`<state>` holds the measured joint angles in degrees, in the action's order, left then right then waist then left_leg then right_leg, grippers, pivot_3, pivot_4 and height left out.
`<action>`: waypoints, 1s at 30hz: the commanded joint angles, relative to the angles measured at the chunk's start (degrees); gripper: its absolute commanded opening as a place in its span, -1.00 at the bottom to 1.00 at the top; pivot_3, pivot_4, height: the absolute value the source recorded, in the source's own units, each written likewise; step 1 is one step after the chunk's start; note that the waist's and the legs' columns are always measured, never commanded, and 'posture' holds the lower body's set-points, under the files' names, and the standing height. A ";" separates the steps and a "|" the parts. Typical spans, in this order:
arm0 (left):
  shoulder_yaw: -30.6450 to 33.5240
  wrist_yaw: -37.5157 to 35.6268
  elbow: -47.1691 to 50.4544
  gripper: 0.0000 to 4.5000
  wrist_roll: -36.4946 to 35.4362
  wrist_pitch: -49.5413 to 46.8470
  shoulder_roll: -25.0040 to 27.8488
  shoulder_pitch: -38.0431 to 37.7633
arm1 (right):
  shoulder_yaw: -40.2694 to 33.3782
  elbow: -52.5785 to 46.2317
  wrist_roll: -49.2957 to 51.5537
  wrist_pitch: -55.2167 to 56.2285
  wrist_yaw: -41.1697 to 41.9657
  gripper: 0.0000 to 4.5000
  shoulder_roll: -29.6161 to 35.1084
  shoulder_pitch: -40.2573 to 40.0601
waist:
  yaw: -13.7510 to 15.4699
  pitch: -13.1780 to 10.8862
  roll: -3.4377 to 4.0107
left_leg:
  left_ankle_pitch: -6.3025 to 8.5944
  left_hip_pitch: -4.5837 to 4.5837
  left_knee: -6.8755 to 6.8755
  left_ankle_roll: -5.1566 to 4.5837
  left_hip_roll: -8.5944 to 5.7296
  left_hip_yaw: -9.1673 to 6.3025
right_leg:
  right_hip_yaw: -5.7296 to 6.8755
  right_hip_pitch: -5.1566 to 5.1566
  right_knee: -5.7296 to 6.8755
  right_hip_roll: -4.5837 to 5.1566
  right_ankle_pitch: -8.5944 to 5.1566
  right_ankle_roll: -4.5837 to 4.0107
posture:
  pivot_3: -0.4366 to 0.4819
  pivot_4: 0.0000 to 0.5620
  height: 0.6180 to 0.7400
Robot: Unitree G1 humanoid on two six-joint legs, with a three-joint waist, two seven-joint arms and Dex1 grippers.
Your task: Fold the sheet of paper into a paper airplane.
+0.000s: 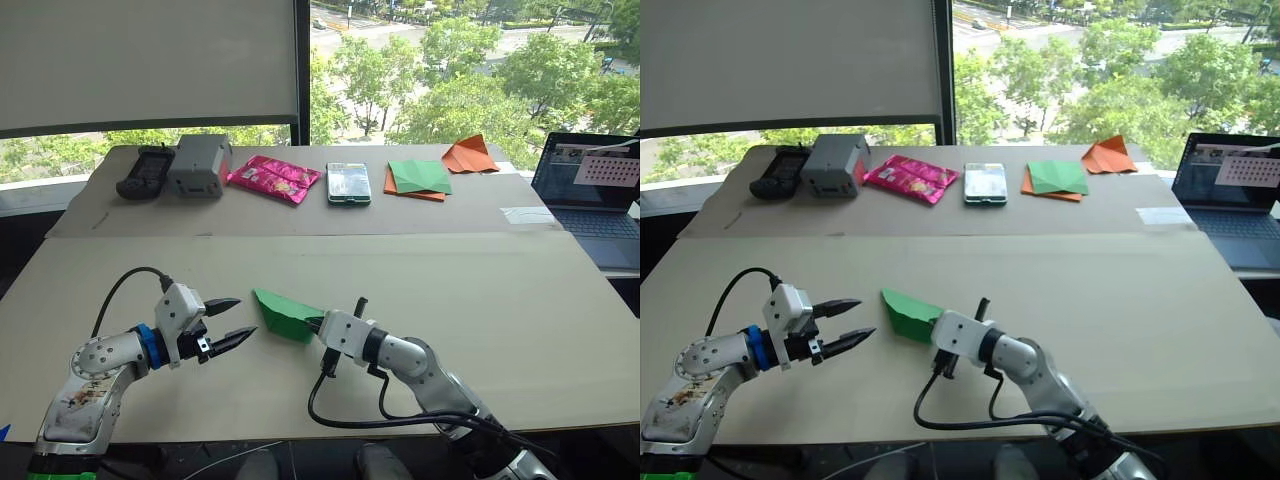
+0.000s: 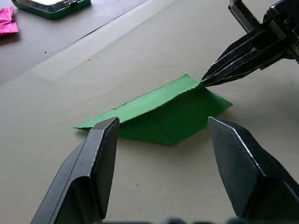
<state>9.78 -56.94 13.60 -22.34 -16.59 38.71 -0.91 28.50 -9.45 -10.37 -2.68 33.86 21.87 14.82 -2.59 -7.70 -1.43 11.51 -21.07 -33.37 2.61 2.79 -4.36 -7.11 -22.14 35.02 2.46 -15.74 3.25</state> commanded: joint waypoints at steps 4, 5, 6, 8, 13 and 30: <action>0.32 -7.22 -0.44 0.43 -7.46 -7.60 5.60 1.81 | -1.11 -5.11 4.94 8.36 11.97 -0.97 8.80 -0.63 | -0.06 0.00 0.00 | 0.00 0.02 0.00 0.00 0.00 0.01 | 0.00 0.00 -0.01 0.00 -0.01 0.00 | -0.05 -0.47 1.00; 0.19 -7.71 -1.03 0.43 -8.15 -8.24 5.80 2.24 | -1.22 -4.60 4.97 9.01 12.62 -0.97 9.41 -0.53 | -0.06 0.00 0.00 | 0.00 0.03 0.00 0.00 0.00 0.01 | 0.00 0.00 -0.01 0.00 -0.01 0.00 | -0.05 -0.47 1.00; -0.04 -7.94 -1.70 0.43 -8.41 -8.62 5.82 2.76 | -1.35 -4.08 4.88 9.38 13.04 -0.97 9.73 -0.42 | -0.06 -0.01 0.01 | 0.00 0.03 0.00 0.00 0.00 0.01 | 0.00 -0.01 -0.01 0.00 -0.01 0.00 | -0.05 -0.47 1.00; -1.51 -8.85 -3.87 0.19 -7.69 -8.47 5.70 3.98 | -1.44 -3.45 4.86 9.29 13.63 -1.00 9.63 -0.24 | 0.00 0.00 0.01 | 0.00 0.04 0.00 0.00 0.00 0.02 | 0.00 -0.02 0.00 -0.01 -0.01 0.00 | -0.05 -0.47 1.00; -4.26 -10.71 -6.95 -0.53 -7.23 -7.84 4.87 7.39 | -1.44 -3.96 4.30 8.55 13.01 -1.00 7.86 -0.57 | 0.02 0.01 -0.01 | 0.00 0.02 -0.04 0.00 0.00 0.02 | 0.00 -0.02 0.00 -0.02 0.00 0.00 | -0.05 -0.47 1.00; -17.20 -16.02 -22.78 -1.00 7.84 9.06 3.85 15.42 | -2.03 -6.70 3.82 4.38 13.50 -1.00 7.71 -2.41 | 0.16 0.06 0.10 | 0.00 -0.05 -0.34 -0.02 -0.01 0.02 | -0.01 0.06 0.06 -0.05 0.00 0.01 | -0.05 -0.47 1.00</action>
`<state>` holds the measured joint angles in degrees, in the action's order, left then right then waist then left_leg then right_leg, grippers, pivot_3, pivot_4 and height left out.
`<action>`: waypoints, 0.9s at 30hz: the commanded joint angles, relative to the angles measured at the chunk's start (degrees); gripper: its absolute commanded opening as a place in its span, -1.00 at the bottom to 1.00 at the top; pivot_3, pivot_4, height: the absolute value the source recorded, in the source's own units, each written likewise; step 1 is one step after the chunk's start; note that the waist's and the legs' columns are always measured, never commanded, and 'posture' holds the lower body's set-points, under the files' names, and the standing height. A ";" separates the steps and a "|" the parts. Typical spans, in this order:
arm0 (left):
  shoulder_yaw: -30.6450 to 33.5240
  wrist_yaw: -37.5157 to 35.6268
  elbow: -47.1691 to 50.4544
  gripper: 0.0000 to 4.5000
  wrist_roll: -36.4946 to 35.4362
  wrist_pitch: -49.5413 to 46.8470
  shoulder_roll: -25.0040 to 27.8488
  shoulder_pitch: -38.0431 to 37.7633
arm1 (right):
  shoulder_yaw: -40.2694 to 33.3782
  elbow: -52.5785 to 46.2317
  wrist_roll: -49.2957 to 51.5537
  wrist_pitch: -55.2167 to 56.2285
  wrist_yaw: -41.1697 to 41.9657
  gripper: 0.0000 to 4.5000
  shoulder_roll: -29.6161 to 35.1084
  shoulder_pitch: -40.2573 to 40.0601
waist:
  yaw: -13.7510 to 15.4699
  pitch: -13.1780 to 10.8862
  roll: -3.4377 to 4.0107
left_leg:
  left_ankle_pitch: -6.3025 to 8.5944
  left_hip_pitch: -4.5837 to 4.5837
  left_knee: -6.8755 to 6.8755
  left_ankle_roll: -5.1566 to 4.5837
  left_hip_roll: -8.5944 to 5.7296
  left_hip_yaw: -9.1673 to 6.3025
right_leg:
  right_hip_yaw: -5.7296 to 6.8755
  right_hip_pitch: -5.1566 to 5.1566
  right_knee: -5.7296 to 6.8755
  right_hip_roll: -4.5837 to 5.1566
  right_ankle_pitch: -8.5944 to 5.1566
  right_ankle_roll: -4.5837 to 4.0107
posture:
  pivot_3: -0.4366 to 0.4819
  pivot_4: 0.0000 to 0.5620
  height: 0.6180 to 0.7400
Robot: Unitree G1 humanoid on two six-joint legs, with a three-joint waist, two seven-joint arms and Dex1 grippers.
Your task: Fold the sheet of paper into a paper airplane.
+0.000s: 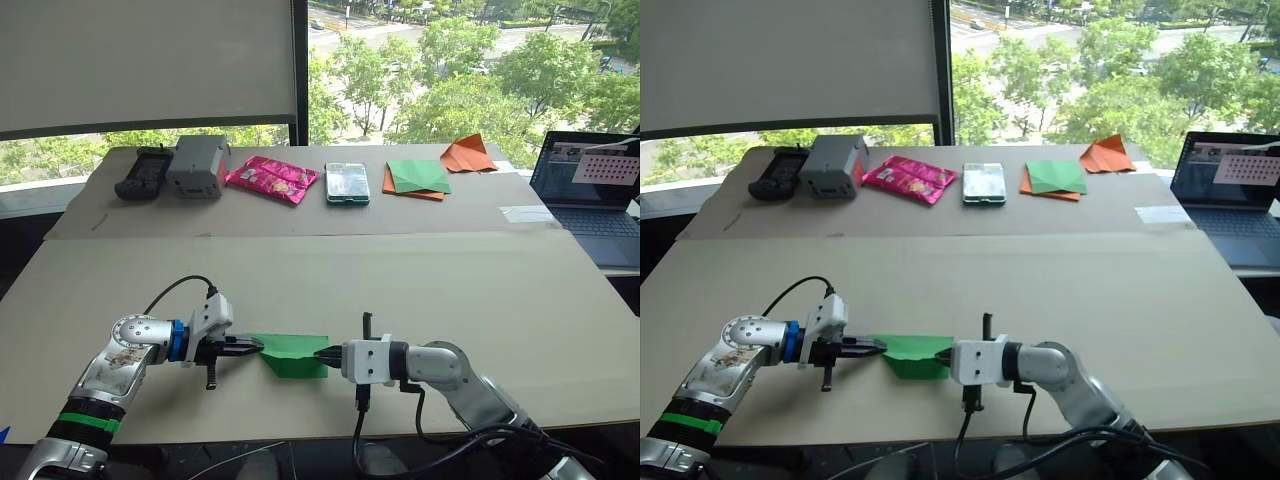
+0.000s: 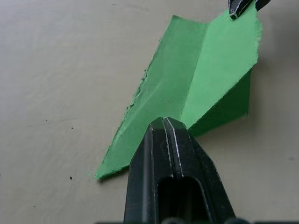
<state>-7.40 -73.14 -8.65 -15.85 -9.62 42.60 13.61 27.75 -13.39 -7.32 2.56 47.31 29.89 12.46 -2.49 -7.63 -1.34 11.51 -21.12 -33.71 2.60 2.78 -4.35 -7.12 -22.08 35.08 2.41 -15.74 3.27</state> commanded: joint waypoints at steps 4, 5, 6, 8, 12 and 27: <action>-0.61 0.11 -0.49 -1.00 2.03 3.07 -0.29 0.87 | -0.66 -3.13 1.02 -2.60 1.24 -1.00 -0.45 0.31 | 0.14 0.01 0.01 | 0.00 0.00 -0.03 0.00 0.00 0.00 | 0.00 0.02 0.00 0.00 0.00 0.00 | -0.05 -0.47 1.00; -0.93 0.20 -0.64 -1.00 2.72 3.93 -0.16 0.71 | -0.33 -2.96 1.42 -3.94 2.10 -1.00 -0.60 0.79 | 0.14 0.01 0.01 | 0.00 0.00 -0.03 0.00 0.00 0.00 | 0.00 0.02 0.00 0.00 0.00 0.00 | -0.05 -0.47 1.00; -1.12 0.26 -0.77 -1.00 3.20 4.51 -0.10 0.61 | -0.14 -2.84 1.68 -4.90 2.73 -1.00 -0.75 1.11 | 0.14 0.02 0.02 | 0.00 0.00 -0.03 0.00 0.00 0.00 | 0.00 0.03 0.01 0.00 0.00 0.00 | -0.05 -0.47 1.00; -1.02 0.23 -0.97 -1.00 3.29 4.69 -0.29 0.53 | -0.17 -2.52 2.47 -7.26 3.66 -1.00 -1.40 1.76 | 0.12 0.03 0.05 | 0.00 0.01 -0.04 0.00 0.00 0.00 | 0.00 0.04 0.02 0.00 0.00 0.01 | -0.05 -0.47 1.00; -1.61 0.34 -1.56 -1.00 5.08 6.81 0.01 0.34 | -0.94 -1.20 5.98 -14.67 5.48 -1.00 -4.52 5.42 | -0.06 0.06 0.08 | 0.00 0.04 -0.04 -0.01 0.00 -0.01 | 0.00 0.05 0.07 0.00 0.00 0.01 | -0.05 -0.47 1.00; -0.85 0.85 1.66 -1.00 4.17 5.70 -0.04 -1.31 | -2.55 3.82 8.02 -25.14 2.96 -1.00 -9.17 10.27 | -0.10 0.13 0.18 | -0.01 0.03 -0.04 -0.02 0.00 -0.02 | 0.00 0.03 0.16 -0.02 0.02 0.03 | -0.05 -0.47 1.00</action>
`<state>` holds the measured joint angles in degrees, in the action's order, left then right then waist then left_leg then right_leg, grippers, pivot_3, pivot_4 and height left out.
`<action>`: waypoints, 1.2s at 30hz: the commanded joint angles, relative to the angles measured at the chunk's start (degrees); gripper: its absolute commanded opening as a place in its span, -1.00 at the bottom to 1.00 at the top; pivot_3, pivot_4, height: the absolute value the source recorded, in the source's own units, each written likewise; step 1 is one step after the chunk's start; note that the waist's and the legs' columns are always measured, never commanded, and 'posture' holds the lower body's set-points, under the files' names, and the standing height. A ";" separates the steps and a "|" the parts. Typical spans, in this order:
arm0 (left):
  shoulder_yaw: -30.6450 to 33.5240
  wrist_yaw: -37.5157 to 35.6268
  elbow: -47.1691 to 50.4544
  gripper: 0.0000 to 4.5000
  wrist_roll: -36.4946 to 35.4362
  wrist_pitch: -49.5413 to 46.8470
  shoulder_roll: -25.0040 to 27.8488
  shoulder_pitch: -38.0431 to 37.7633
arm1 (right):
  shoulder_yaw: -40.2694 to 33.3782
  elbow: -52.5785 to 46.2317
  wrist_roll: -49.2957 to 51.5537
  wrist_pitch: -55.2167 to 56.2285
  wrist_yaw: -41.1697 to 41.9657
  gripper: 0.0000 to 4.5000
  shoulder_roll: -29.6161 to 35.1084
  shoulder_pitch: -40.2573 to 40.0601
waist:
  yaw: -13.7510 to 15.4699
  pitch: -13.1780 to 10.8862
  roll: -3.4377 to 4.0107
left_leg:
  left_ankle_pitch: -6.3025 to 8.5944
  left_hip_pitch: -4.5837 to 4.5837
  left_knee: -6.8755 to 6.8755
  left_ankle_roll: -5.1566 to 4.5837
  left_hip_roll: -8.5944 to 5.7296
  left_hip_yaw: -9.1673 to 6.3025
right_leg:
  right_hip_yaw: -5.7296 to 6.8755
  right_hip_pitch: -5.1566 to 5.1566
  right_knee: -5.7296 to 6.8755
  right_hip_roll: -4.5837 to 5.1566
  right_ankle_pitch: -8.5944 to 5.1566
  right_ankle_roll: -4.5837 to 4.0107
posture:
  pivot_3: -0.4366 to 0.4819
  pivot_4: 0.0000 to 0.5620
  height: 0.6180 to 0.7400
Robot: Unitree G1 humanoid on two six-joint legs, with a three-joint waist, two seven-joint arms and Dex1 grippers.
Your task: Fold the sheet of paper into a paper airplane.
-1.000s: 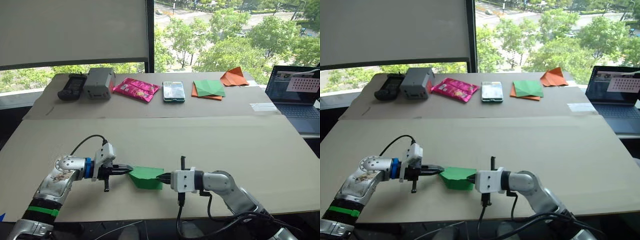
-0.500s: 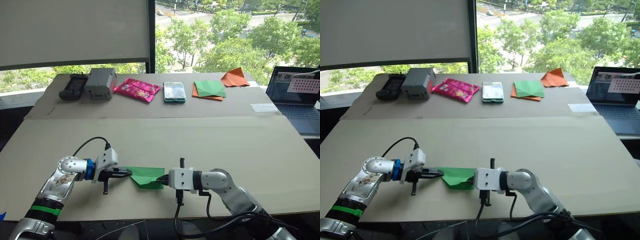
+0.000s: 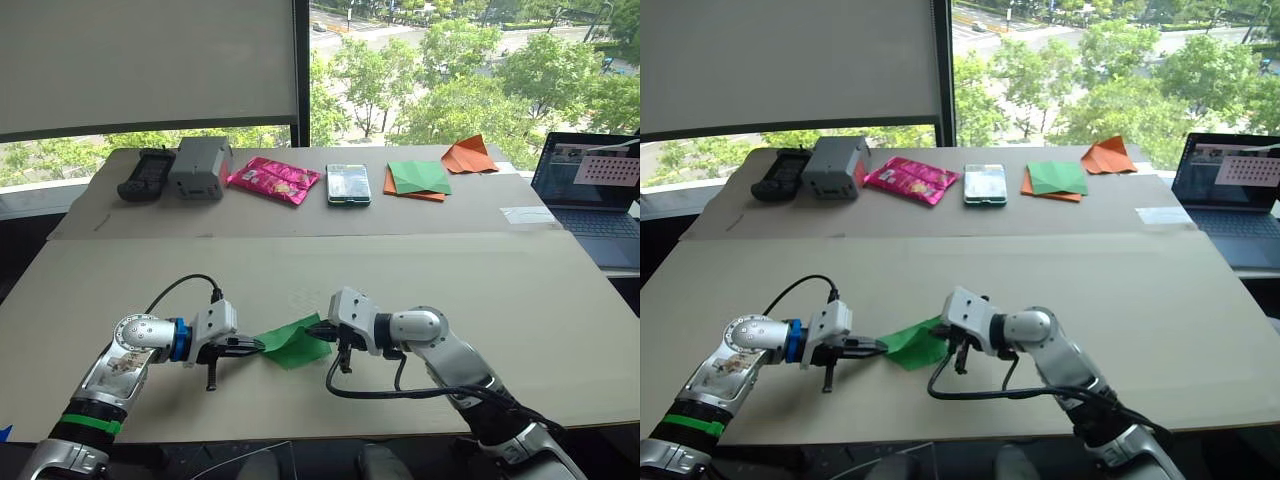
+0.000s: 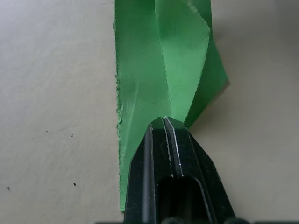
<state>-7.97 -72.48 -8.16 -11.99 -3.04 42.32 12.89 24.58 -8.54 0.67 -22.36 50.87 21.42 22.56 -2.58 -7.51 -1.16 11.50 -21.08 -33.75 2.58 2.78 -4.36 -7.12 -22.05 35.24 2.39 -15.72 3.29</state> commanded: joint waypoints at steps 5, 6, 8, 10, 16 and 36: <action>0.41 0.01 1.41 -1.00 -1.02 -2.81 -0.16 1.52 | -0.45 -5.64 2.26 -1.00 0.39 -1.00 0.34 -1.46 | 0.04 0.00 0.01 | 0.00 -0.02 -0.02 0.00 0.00 0.00 | 0.00 0.00 0.00 0.00 0.01 0.02 | -0.05 -0.47 1.00; 0.30 -0.54 1.00 -1.00 -1.05 -2.73 -0.08 2.52 | -0.50 -7.21 2.53 -1.31 0.91 -1.00 1.20 -2.02 | 0.06 0.00 0.01 | 0.00 -0.02 -0.03 0.00 0.00 0.00 | 0.00 0.00 -0.01 0.00 0.01 0.02 | -0.05 -0.47 1.00; 0.26 -1.51 0.10 -1.00 -1.36 -3.05 -0.10 4.43 | -0.48 -9.73 2.93 -2.14 1.58 -1.00 2.39 -2.91 | 0.16 -0.01 0.01 | 0.00 -0.06 -0.03 0.00 0.00 0.00 | 0.01 -0.04 -0.01 0.00 0.01 0.03 | -0.05 -0.47 1.00; 0.40 -2.55 -1.57 -1.00 -2.24 -4.19 -0.71 7.18 | -0.19 -12.21 3.27 -3.67 1.46 -1.00 2.85 -3.95 | 0.23 -0.02 0.00 | 0.00 -0.07 -0.05 0.00 0.00 0.00 | 0.02 -0.03 -0.02 0.00 0.01 0.03 | -0.05 -0.47 1.00; -2.58 -6.42 -4.41 -1.00 -0.66 -2.67 -1.15 9.34 | 1.11 -15.03 3.33 -6.31 0.08 -1.00 2.95 -6.06 | -0.17 -0.01 -0.01 | 0.00 -0.07 -0.05 0.00 -0.01 0.00 | 0.00 -0.01 -0.03 0.00 0.03 0.05 | -0.05 -0.47 1.00; -4.00 -8.30 -10.95 -1.00 4.10 4.29 1.67 9.15 | 2.25 -16.40 3.83 -11.01 -2.16 -1.00 3.72 -6.20 | 0.12 -0.01 -0.03 | -0.01 -0.08 -0.07 -0.01 0.00 -0.01 | 0.00 -0.02 -0.05 -0.02 0.03 0.05 | -0.05 -0.47 1.00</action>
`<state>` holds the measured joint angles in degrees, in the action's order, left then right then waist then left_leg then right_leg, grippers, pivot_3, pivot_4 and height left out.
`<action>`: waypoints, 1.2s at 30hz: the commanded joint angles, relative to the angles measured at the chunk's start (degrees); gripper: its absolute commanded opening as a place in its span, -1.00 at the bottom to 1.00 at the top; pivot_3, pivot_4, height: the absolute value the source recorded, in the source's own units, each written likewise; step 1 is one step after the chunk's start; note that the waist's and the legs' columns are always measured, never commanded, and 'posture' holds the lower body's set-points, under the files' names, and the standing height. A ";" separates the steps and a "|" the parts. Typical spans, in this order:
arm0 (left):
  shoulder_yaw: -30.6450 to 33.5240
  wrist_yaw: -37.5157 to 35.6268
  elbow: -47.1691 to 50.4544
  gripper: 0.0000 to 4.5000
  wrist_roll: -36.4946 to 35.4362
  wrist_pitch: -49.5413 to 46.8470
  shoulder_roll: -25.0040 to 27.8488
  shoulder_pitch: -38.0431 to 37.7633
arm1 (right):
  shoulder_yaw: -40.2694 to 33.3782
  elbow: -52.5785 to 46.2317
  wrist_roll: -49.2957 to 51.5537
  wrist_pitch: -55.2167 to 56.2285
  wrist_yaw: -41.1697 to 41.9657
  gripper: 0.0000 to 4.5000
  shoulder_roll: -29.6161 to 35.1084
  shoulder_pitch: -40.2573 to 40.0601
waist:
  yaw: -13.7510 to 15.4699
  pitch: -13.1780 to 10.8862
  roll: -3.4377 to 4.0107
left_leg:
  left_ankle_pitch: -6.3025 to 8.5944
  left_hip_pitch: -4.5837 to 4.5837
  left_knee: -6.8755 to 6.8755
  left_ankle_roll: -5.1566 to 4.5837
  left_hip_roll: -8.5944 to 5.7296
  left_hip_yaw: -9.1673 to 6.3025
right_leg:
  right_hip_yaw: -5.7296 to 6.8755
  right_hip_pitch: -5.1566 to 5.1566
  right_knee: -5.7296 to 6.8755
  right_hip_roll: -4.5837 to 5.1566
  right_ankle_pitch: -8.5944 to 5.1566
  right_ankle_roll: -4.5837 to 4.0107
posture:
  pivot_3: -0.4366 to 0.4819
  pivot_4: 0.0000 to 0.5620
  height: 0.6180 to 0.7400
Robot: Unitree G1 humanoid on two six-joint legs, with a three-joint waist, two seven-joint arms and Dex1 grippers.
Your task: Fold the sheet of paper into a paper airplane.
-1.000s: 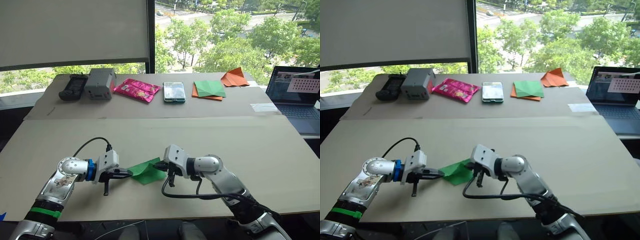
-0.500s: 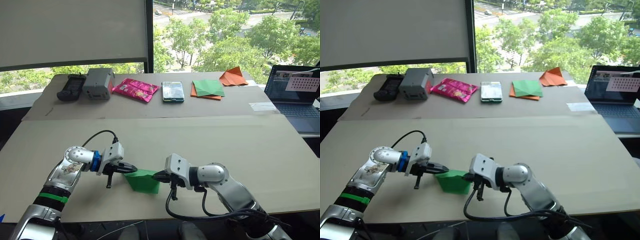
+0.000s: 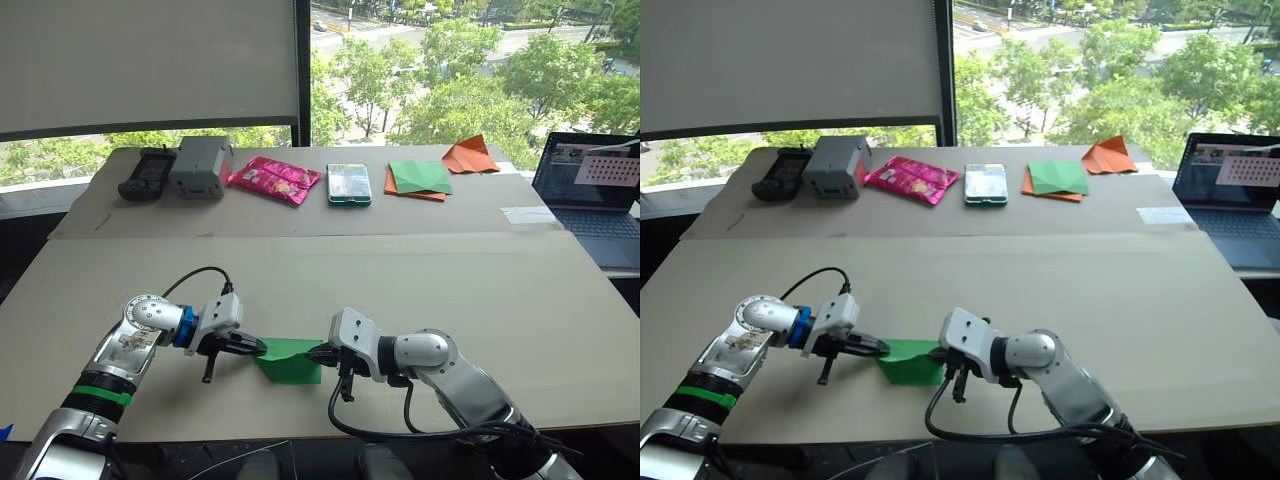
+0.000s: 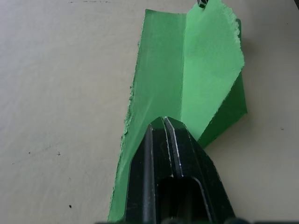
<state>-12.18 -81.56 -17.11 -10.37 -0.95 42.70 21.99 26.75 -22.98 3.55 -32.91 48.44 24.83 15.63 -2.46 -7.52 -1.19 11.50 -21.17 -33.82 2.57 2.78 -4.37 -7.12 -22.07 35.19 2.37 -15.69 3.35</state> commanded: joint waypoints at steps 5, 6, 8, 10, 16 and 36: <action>-0.92 1.53 -3.05 -1.00 4.61 5.67 1.79 -0.92 | 0.09 -1.94 1.10 -0.59 0.45 -1.00 0.53 0.92 | 0.00 0.07 0.06 | 0.00 0.02 0.00 0.00 0.00 0.00 | 0.00 0.02 0.00 0.00 0.00 0.00 | -0.05 -0.47 1.00; -1.35 2.26 -3.64 -1.00 5.64 6.40 1.75 -0.92 | 0.13 -1.93 1.11 -0.59 0.50 -1.00 0.57 0.97 | 0.02 0.08 0.07 | 0.00 0.02 0.00 0.00 0.00 0.00 | 0.00 0.02 0.01 0.00 0.00 0.00 | -0.05 -0.47 1.00; -1.84 3.59 -4.67 -1.00 7.07 7.59 1.48 -0.76 | 0.31 -1.87 1.10 -0.51 0.67 -1.00 0.59 1.13 | 0.07 0.19 0.16 | 0.00 0.02 0.00 0.00 0.00 0.00 | 0.00 0.03 0.00 0.00 0.00 0.00 | -0.05 -0.47 1.00; -2.15 3.86 -4.65 -1.00 7.31 7.75 1.12 -0.70 | 0.53 -1.60 1.19 -0.48 0.83 -1.00 0.43 1.48 | 0.09 0.30 0.26 | 0.00 0.03 -0.01 0.00 0.00 0.00 | 0.00 0.04 0.00 0.00 0.00 0.00 | -0.05 -0.47 1.00; -3.05 3.99 -5.35 -1.00 8.47 9.93 0.92 -0.96 | 0.08 2.35 2.49 -0.53 0.56 -1.00 -2.63 3.89 | 0.00 0.48 0.46 | 0.00 0.07 0.00 0.00 0.00 0.00 | 0.00 0.04 0.03 0.00 0.00 0.00 | -0.05 -0.47 1.00; -3.00 3.79 -4.94 -1.00 8.11 10.92 1.20 -0.99 | -2.71 8.82 4.44 -2.82 -0.34 -1.00 -5.99 8.87 | -0.13 0.60 0.59 | -0.01 0.07 -0.01 -0.02 0.00 0.00 | 0.00 -0.01 0.18 -0.01 -0.01 -0.01 | -0.05 -0.47 1.00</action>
<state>-13.10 -78.16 -20.66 -5.77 10.89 43.42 22.22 25.04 -12.03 6.04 -35.14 47.91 19.19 23.46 -2.59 -6.92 -0.60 11.49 -21.10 -33.83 2.55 2.78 -4.38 -7.12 -22.08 35.37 2.35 -15.71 3.33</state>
